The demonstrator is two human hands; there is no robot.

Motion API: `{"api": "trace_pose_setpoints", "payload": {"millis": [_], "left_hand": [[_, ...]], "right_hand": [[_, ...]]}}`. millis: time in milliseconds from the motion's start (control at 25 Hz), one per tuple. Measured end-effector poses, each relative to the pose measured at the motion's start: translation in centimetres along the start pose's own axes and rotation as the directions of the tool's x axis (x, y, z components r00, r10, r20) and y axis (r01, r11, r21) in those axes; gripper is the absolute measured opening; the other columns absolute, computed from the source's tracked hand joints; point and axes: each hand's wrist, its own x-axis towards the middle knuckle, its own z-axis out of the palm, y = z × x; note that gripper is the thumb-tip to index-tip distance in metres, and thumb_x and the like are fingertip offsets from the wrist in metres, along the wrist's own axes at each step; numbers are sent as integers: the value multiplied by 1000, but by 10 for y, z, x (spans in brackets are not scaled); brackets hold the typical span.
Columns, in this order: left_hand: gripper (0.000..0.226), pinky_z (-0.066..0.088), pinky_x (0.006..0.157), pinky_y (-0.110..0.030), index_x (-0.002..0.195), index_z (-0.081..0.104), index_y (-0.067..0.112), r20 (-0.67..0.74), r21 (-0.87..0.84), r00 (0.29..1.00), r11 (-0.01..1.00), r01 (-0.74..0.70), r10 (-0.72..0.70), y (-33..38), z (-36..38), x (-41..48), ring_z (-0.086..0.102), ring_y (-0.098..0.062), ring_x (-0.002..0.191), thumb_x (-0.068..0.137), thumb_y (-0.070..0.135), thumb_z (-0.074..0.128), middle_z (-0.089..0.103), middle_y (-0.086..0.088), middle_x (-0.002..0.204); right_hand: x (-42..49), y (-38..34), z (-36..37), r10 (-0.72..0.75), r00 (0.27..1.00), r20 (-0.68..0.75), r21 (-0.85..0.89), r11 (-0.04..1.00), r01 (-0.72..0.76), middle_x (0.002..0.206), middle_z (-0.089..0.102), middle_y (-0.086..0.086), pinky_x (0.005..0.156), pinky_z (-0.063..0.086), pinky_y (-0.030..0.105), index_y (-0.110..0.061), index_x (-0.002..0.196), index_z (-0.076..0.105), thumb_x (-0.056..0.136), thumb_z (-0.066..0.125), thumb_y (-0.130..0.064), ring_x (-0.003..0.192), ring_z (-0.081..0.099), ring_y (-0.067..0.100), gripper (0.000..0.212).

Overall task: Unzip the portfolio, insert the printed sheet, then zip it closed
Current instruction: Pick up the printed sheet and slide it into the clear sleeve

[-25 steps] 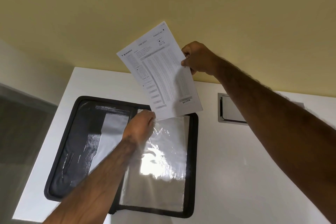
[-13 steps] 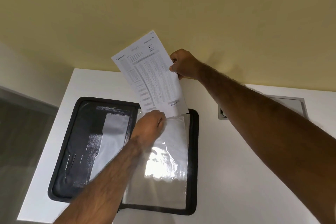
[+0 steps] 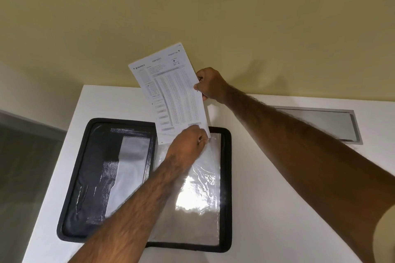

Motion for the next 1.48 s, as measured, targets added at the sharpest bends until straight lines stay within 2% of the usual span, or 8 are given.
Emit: {"api": "trace_pose_setpoints", "payload": {"millis": [240, 440, 640, 800, 960, 1240, 1360, 1480], "left_hand": [[18, 59, 79, -29, 103, 72, 14, -143, 210, 987, 972, 106, -77, 27, 15, -7, 65, -16, 84, 100, 22, 56, 62, -2, 103], [24, 55, 74, -25, 105, 69, 14, -177, 187, 965, 956, 225, -193, 42, 27, -10, 68, -15, 83, 103, 26, 49, 70, 0, 96], [22, 58, 78, -30, 107, 70, 12, -218, 142, 967, 976, 163, -130, 47, 9, -4, 67, -17, 84, 103, 24, 52, 68, -3, 98], [19, 53, 77, -29, 97, 69, 8, -143, 54, 976, 983, 175, -166, 39, -10, 17, 65, -19, 87, 101, 15, 51, 64, -4, 96], [23, 53, 85, -28, 86, 73, 9, -2, -20, 989, 988, 151, -151, 25, -28, 39, 66, -17, 88, 95, 4, 53, 72, -4, 96], [18, 54, 82, -33, 96, 75, 11, 12, 67, 993, 991, 118, -119, 18, -12, 51, 67, -20, 89, 96, 13, 58, 74, -5, 97], [20, 55, 86, -37, 94, 74, 12, 4, -2, 993, 993, 119, -119, 20, 2, 43, 67, -19, 91, 98, 14, 55, 74, -3, 97], [22, 57, 83, -39, 102, 70, 11, 18, 38, 994, 994, 104, -105, 22, 20, 35, 68, -23, 90, 102, 17, 49, 72, -5, 100]], "right_hand": [[3, -5, 1, 106, 994, 22, 29, 994, -107, 111, 70, 16, 59, 63, 38, 2, 101, 64, 89, 62, 2, 84, 74, 33, 12], [1, -8, 0, 149, 989, 9, 65, 987, -149, 109, 69, 15, 59, 63, 40, -3, 95, 62, 90, 60, 3, 80, 74, 34, 8], [-5, 1, 2, 120, 993, -24, 35, 992, -119, 91, 65, 11, 59, 63, 44, -11, 71, 53, 88, 58, 6, 78, 73, 38, 24], [-8, 12, 4, 71, 997, -1, 25, 997, -71, 81, 65, 10, 60, 63, 49, 3, 83, 63, 87, 57, 5, 76, 73, 36, 7], [-12, 21, -3, 96, 994, 52, 75, 992, -99, 83, 66, 11, 60, 63, 46, 9, 101, 65, 86, 62, 5, 72, 72, 30, 16], [-33, 38, 6, 228, 924, 306, 3, 971, -240, 63, 70, 12, 64, 64, 41, -1, 93, 69, 85, 59, 7, 52, 68, 22, 15], [-45, 58, 8, 341, 862, 374, -26, 933, -358, 83, 73, 27, 77, 63, 50, 7, 98, 67, 84, 64, 6, 68, 70, 30, 14], [-57, 77, 12, 404, 828, 389, 44, 889, -455, 96, 73, 28, 78, 63, 48, 5, 104, 68, 86, 64, 1, 77, 71, 32, 19]]}}
